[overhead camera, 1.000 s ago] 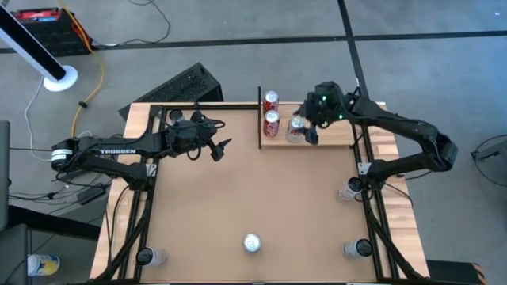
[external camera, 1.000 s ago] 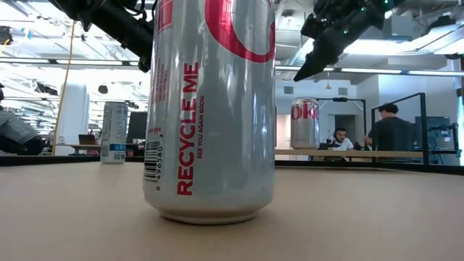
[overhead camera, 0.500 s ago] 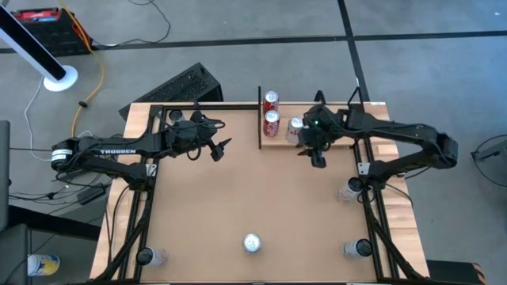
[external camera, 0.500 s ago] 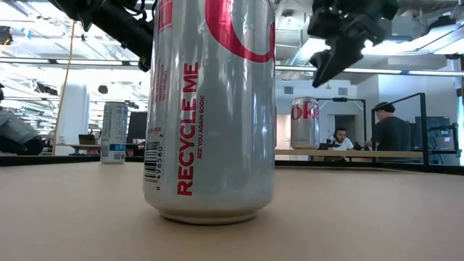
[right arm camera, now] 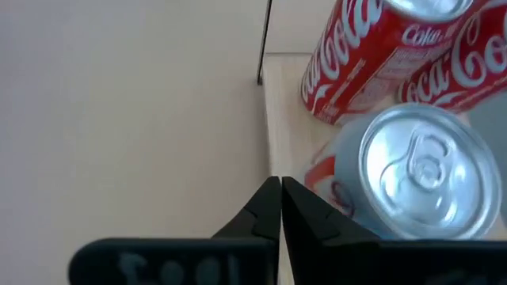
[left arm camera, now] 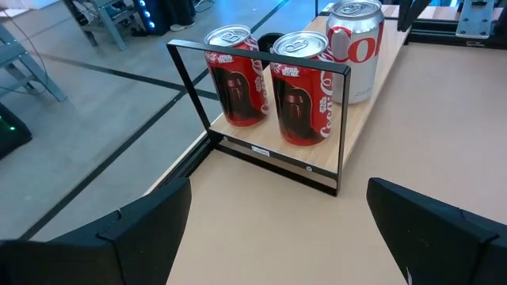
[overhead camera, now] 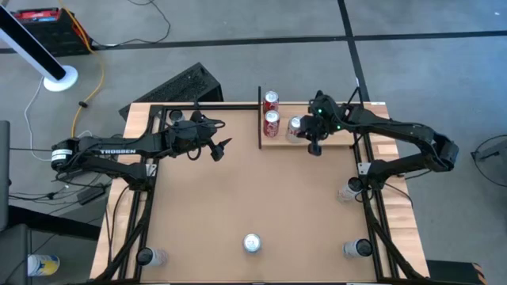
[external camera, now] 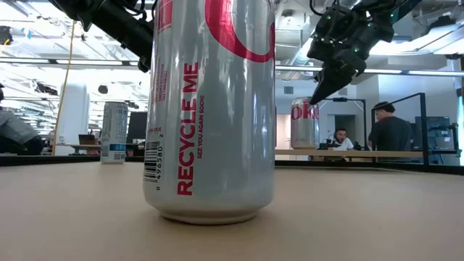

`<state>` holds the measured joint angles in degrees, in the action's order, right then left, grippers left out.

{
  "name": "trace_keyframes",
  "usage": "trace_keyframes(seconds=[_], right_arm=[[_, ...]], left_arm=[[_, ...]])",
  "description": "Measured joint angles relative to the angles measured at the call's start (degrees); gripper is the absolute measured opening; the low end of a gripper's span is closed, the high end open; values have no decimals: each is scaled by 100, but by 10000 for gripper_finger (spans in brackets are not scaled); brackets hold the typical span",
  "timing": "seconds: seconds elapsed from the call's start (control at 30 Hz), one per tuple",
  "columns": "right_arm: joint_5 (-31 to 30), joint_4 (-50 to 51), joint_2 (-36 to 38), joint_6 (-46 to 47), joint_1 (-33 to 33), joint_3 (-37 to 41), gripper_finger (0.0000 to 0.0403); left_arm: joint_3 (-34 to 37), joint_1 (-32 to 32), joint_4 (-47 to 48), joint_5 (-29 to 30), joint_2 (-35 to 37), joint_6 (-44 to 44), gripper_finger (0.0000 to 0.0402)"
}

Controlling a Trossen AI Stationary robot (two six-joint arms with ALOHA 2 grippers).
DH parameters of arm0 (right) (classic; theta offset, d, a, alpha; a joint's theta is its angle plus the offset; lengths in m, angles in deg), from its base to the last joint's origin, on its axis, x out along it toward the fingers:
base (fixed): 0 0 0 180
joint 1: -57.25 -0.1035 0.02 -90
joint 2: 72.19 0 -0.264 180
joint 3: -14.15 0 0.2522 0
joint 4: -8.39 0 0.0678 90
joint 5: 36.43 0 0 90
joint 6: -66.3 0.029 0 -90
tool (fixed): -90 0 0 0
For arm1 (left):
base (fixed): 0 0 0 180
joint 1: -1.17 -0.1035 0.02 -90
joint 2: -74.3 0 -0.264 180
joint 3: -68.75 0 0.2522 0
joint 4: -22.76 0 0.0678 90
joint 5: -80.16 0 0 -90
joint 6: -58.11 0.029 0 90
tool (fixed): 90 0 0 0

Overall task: Place canned beverage on shelf
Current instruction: Put the top silver soda can on the shelf

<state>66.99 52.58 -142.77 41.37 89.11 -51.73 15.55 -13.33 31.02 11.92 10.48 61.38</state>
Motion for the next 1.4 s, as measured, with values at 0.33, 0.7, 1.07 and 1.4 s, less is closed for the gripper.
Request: trace_keyframes(seconds=[0.33,0.7,1.07,1.4], right_arm=[[12,-309,0,-4,137,0,18],[12,-326,0,-1,204,0,15],[-97,-508,-600,-154,345,-5,15],[-305,-780,-741,-349,712,-4,16]], left_arm=[[0,0,0,0,0,7,367],[0,0,7,0,0,10,367],[0,0,59,-4,0,4,367],[0,0,54,-1,0,9,367]])
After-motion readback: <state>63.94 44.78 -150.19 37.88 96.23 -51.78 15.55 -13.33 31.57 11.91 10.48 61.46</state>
